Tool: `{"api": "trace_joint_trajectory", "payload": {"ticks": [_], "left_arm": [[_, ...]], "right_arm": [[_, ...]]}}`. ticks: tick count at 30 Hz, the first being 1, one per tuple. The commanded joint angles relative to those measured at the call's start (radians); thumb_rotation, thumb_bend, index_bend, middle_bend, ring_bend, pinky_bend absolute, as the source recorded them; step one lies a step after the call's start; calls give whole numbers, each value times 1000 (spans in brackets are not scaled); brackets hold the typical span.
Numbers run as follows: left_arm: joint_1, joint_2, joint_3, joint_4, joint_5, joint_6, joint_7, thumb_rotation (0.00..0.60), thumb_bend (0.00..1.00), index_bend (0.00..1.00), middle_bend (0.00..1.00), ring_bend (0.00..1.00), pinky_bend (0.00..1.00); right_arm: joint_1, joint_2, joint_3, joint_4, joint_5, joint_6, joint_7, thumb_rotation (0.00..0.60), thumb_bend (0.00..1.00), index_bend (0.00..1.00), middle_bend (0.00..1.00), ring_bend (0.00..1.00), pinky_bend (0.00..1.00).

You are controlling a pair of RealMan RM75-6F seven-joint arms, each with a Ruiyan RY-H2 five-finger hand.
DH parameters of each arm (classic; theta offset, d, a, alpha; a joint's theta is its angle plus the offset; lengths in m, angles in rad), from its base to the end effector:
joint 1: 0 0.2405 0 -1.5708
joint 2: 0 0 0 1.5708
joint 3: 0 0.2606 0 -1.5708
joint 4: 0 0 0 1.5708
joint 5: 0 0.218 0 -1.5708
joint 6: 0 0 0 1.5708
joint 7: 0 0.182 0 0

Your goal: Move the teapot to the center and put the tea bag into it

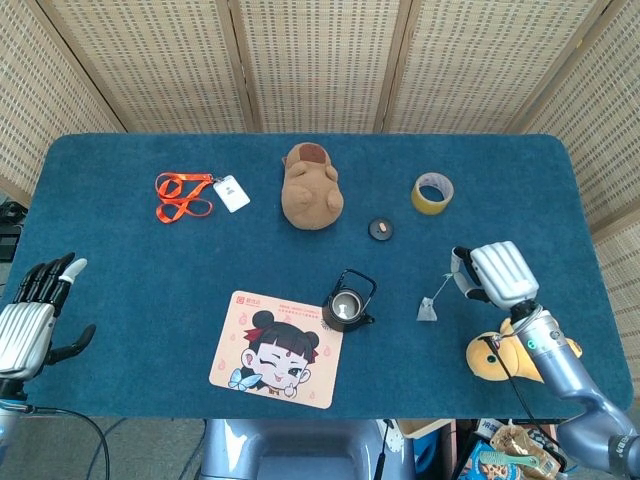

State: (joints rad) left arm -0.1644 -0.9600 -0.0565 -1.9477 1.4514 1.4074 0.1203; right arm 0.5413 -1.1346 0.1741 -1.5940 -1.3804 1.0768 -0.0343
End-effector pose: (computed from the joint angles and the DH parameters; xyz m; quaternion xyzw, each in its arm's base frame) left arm -0.2505 0.2356 0.1626 -0.6123 -0.4096 -0.4001 0.5452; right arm -0.2123 -0.3701 0.1129 0.7049 -0.3402 0.4025 0.4748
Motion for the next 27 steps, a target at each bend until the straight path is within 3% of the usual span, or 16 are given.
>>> {"api": "trace_joint_trajectory", "payload": {"ticks": [1,27], "left_arm": [[0,-1,0,2,-1,-1,-2,600,348,0,0,0,0],[3,-14,0,24,0,3,-31,600,348,0,0,0,0]], "right_arm": [[2,4,3,-6,-5,3,5,600,702,671,894,942,1000],[38,113,44,-175,-46,7,82,600,703,679,894,942,1000]]}}
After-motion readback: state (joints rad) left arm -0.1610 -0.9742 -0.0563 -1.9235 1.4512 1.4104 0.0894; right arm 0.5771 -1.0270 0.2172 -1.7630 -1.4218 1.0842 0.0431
